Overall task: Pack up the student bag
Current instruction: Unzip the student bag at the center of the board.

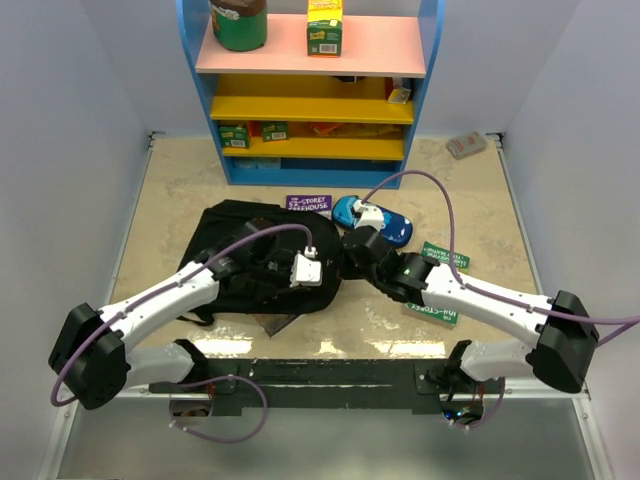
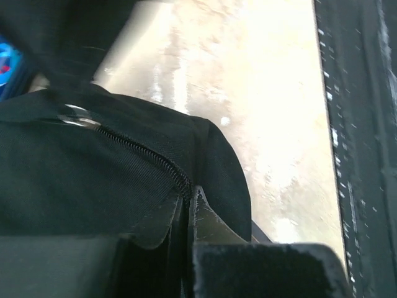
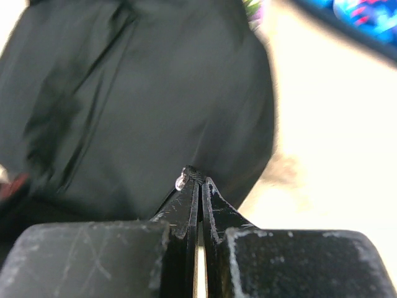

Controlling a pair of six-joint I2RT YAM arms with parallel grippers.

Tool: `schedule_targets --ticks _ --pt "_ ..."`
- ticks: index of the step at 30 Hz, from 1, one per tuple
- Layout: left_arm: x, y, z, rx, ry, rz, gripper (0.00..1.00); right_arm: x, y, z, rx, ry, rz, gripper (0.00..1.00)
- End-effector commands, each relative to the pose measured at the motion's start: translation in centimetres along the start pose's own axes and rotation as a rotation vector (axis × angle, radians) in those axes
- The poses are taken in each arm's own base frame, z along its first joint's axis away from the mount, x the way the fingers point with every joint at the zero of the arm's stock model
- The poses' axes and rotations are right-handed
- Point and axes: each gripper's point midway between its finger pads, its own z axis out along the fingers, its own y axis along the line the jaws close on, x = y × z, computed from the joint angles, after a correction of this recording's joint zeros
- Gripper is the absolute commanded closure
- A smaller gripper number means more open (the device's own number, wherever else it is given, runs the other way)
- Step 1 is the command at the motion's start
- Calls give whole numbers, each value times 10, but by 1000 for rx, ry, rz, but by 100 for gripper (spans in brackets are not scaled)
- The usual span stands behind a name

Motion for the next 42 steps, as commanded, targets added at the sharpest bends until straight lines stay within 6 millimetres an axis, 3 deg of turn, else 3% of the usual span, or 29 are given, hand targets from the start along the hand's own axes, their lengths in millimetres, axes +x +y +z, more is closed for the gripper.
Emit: schedule_targets --ticks 1,5,9,11,19,20,21,29,37,38,40,41,42 --pt "13 -61 -10 219 83 23 100 -57 -23 10 108 -111 -14 100" --pt "21 -85 -15 312 147 30 100 -65 -42 24 185 -89 -60 100" --pt "31 -103 -24 367 184 62 100 -80 -41 35 207 -99 -92 100" --pt "31 -107 -27 386 180 92 100 -78 -45 46 236 -79 -127 100" --pt "23 -129 -43 484 148 156 100 -109 -20 82 213 -110 -174 100" --pt "22 -131 -44 497 142 161 100 -105 -22 92 222 -92 -194 100" --pt "23 -136 -47 524 137 167 100 -115 -15 94 212 -110 -194 100" --pt "25 -154 -57 611 135 181 100 -130 -2 125 204 -121 -239 100" --pt "17 -152 -57 614 114 196 100 -131 15 164 184 -114 -217 100" --pt "14 -150 -56 603 110 201 100 -142 18 163 196 -145 -201 100" --pt "12 -148 -57 583 111 195 100 -146 20 164 200 -156 -187 100" --pt "11 -145 -56 568 110 200 100 -150 20 161 209 -168 -184 98" --pt "12 -142 -56 542 132 174 99 -152 19 158 218 -174 -180 78"
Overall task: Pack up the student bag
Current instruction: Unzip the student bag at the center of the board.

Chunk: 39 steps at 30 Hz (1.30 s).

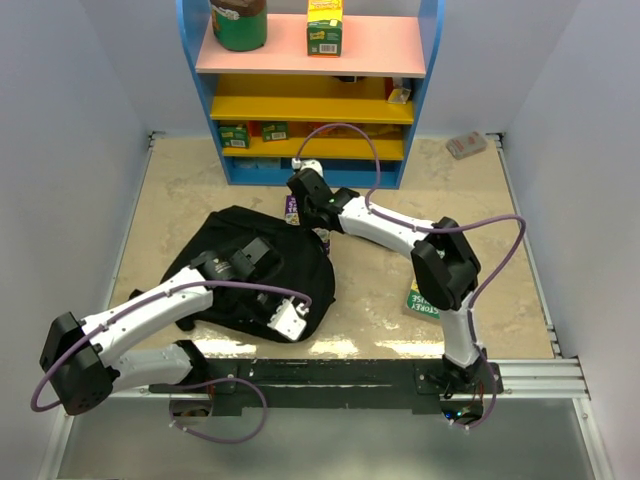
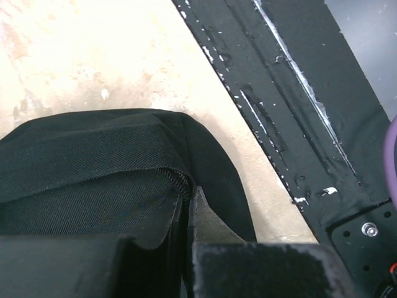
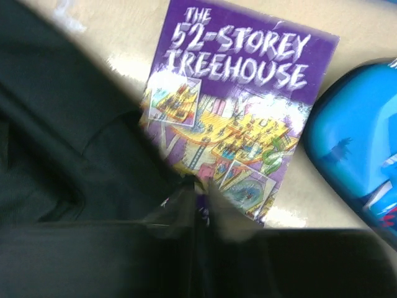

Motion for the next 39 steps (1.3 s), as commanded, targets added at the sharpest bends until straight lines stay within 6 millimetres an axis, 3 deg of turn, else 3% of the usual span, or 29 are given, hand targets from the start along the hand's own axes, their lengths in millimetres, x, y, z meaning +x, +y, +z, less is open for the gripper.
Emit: schedule_targets --ticks 1,3,4,6,10,11,12,13,14,15,16,17,18,22,26,28,33,39 --pt "-27 -44 -4 135 -99 -155 86 -98 -22 -29 72 -294 152 70" --pt "-20 -29 -4 57 -55 -212 70 -92 -25 -34 64 -289 149 53" --pt "-17 -23 -3 22 -38 -243 56 -93 -25 -41 53 -295 162 46" --pt "-11 -7 -4 -52 -7 -275 51 -93 -26 -58 25 -306 186 33" --pt "-7 22 -9 -188 2 -346 38 -79 -27 -91 -59 -310 268 30" --pt "-5 30 -13 -225 9 -348 35 -53 -32 -88 -67 -267 270 30" --pt "-2 36 -17 -259 6 -368 35 -56 -27 -109 -125 -303 294 30" --pt "0 39 -19 -275 5 -372 35 -46 -23 -117 -157 -297 315 31" --pt "3 47 -22 -311 4 -374 35 -13 -27 -111 -144 -246 306 32" --pt "11 51 -23 -335 12 -404 37 -8 -15 -129 -204 -267 311 34" --pt "16 53 -22 -347 17 -416 46 6 -12 -131 -210 -252 325 35" --pt "20 59 -23 -372 26 -419 49 32 -11 -127 -205 -211 313 36" --pt "28 58 -20 -369 40 -446 51 44 4 -137 -247 -199 299 37" --pt "33 49 -10 -300 50 -476 52 92 24 -143 -256 -115 302 38" --pt "22 32 -6 -209 5 -476 50 111 30 -148 -249 -92 314 44" --pt "18 26 -8 -185 -5 -467 56 121 25 -149 -228 -77 320 48" --pt "11 26 -12 -177 -23 -451 63 128 18 -162 -257 -91 361 59" --pt "3 31 -11 -177 -58 -450 66 152 8 -151 -231 -51 366 71"
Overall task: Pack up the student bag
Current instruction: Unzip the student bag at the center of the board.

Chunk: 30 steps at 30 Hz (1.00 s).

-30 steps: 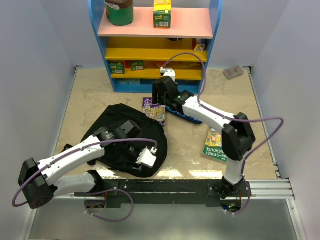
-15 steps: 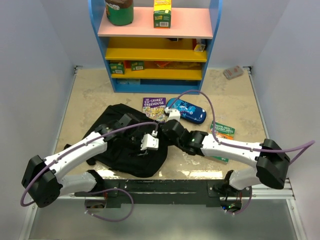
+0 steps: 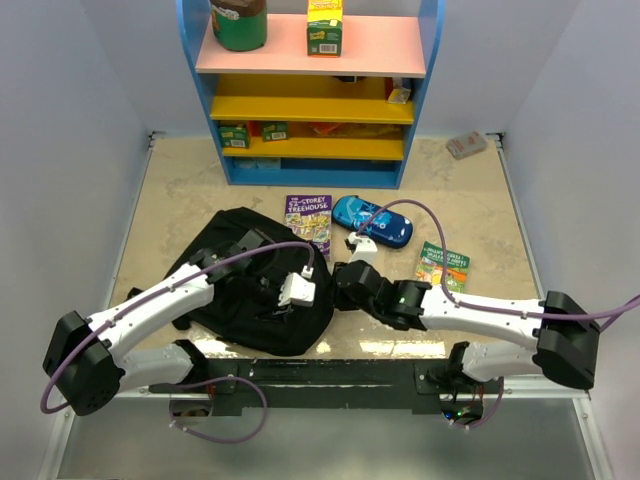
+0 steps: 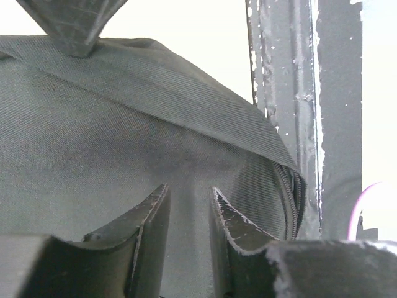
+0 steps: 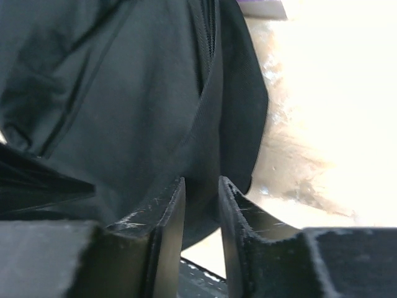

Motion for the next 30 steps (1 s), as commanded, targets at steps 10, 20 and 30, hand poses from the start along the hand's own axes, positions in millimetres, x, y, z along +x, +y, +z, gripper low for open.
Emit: schedule_targets --ticks 10,20,30 --pt "24 -41 -2 190 87 80 0 32 -22 16 41 37 39 76" --pt "58 -38 -15 109 213 177 0 31 -24 20 57 23 40 82" --pt "61 5 -2 -95 216 216 4 23 -23 9 39 -3 56 89"
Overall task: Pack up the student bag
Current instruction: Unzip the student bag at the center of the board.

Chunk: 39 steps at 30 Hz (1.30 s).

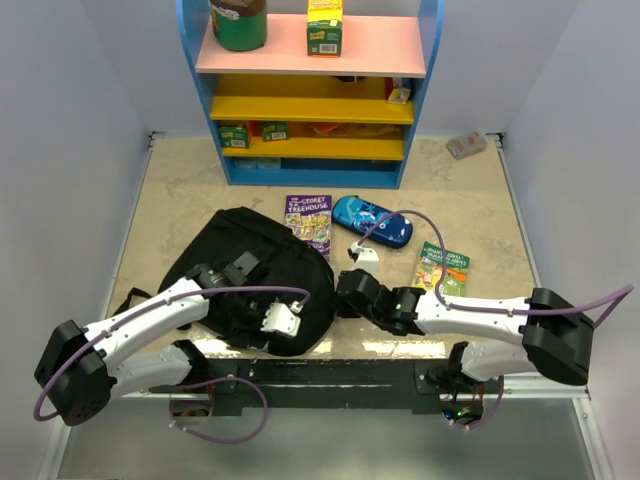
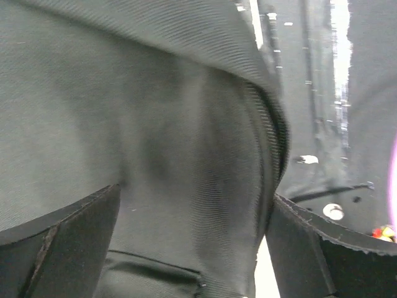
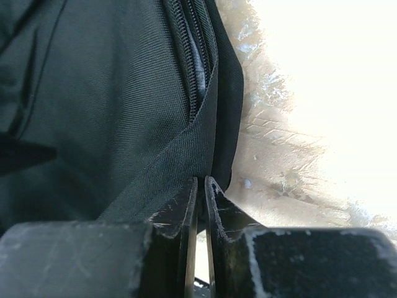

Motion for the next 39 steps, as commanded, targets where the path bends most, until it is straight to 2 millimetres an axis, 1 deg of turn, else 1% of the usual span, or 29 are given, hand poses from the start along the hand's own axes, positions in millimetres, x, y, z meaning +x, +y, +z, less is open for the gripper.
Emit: schedule_targets --ticks 1,2,3,4,5,6,7,9,10,11,13,14,15,16,19,21,22,24,26,27,28,29,30,36,37,39 --pt "-9 33 -8 -147 -10 35 7 -8 1 -7 -5 -41 30 90" --pt "-11 34 -11 -152 -11 37 15 -8 0 -6 -5 -40 28 90" --pt "-10 32 -13 -139 -2 29 16 -6 -1 -6 -3 -36 24 90" --pt "-16 33 -18 -139 -19 38 17 -5 -1 -5 -1 -34 24 90" --pt "-19 33 -22 -135 -26 39 22 -4 -1 -5 0 -33 22 90" --pt "-18 27 -24 -109 -23 33 23 -4 -2 -5 1 -34 23 91" --pt "-24 27 -28 -103 -47 43 24 -3 -2 -4 1 -32 22 91" --pt "-26 24 -30 -95 -57 38 39 -3 -1 -3 -4 -30 21 91" --pt "-26 21 -30 -86 -62 39 43 -2 -1 -3 -3 -29 22 92" --pt "-26 19 -29 -76 -64 41 51 -2 0 -2 -3 -29 22 92" --pt "-25 9 -27 -34 -71 42 60 -1 -1 -2 1 -28 19 92" --pt "-23 3 -27 -6 -70 36 67 0 -2 -3 2 -26 17 92" --pt "-23 -1 -26 11 -76 37 71 -2 -3 -3 4 -31 17 93" --pt "-22 -5 -23 33 -79 41 79 -1 -3 -3 4 -30 20 93" --pt "-18 -13 -20 76 -66 31 86 -2 -4 -5 4 -33 20 93" --pt "-18 -16 -21 99 -69 19 87 -1 -5 -5 7 -31 18 93" --pt "-23 -16 -24 105 -88 18 87 -2 -4 -5 6 -32 18 93" --pt "-26 -18 -28 119 -101 5 87 -1 -5 -5 9 -31 14 93" --pt "-36 -16 -34 123 -139 -2 88 -1 -5 -5 11 -32 12 93" --pt "-38 -21 -37 142 -148 -15 90 -1 -5 -5 11 -32 12 93" --pt "-44 -21 -40 156 -183 -22 93 -2 -4 -5 9 -33 13 93" --pt "-45 -22 -41 169 -191 -33 98 -2 -5 -5 10 -34 11 94" --pt "-46 -23 -42 183 -194 -49 100 -2 -4 -5 9 -33 9 94" --pt "-45 -17 -41 181 -226 -124 100 -1 -1 -5 7 -34 -2 94" --pt "-45 -17 -40 183 -223 -128 95 -1 0 -5 4 -37 -2 94" --pt "-45 -13 -40 169 -219 -144 91 -3 1 -6 7 -40 -7 95"
